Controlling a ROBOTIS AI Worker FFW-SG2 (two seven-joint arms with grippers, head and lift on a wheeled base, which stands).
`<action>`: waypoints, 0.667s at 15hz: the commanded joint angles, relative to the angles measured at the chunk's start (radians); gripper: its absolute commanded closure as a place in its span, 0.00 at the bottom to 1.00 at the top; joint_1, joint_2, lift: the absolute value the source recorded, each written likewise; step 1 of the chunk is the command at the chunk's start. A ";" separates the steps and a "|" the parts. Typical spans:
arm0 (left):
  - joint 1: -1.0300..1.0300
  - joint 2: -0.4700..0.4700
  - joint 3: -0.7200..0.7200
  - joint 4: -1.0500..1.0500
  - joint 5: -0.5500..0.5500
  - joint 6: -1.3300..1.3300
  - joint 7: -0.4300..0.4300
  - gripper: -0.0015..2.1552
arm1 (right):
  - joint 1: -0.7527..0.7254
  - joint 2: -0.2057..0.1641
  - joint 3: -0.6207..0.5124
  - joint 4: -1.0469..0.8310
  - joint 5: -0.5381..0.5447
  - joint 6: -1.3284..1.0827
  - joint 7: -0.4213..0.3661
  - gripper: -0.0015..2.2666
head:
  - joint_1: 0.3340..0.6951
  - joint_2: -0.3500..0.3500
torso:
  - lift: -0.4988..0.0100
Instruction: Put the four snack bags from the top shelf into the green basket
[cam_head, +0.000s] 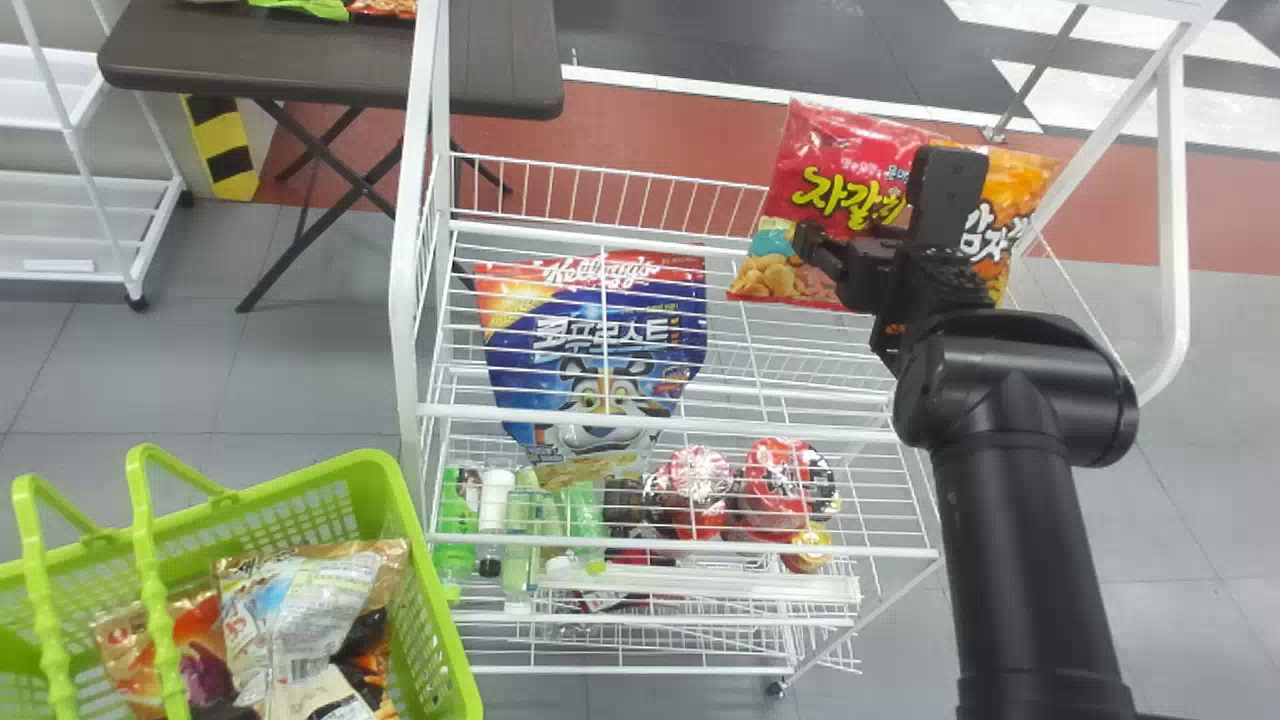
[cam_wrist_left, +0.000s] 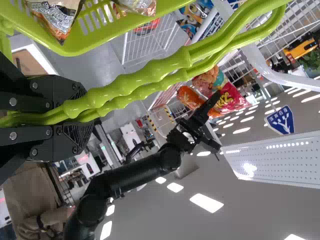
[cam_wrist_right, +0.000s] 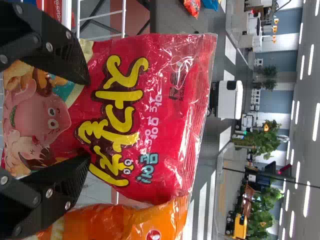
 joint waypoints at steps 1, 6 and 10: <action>0.004 0.000 0.003 0.000 0.000 0.000 -0.010 1.00 | 0.023 0.003 -0.003 -0.009 -0.019 -0.001 -0.007 1.00 | 1.00 0.19 | 0.98; 0.006 0.000 0.004 0.000 0.000 0.000 -0.010 1.00 | 0.097 0.001 -0.020 -0.166 -0.064 0.011 0.010 1.00 | 1.00 0.19 | 0.98; 0.004 0.000 0.004 0.000 0.000 0.003 -0.010 1.00 | 0.267 0.003 -0.019 -0.521 -0.232 0.211 0.031 1.00 | 1.00 0.19 | 0.98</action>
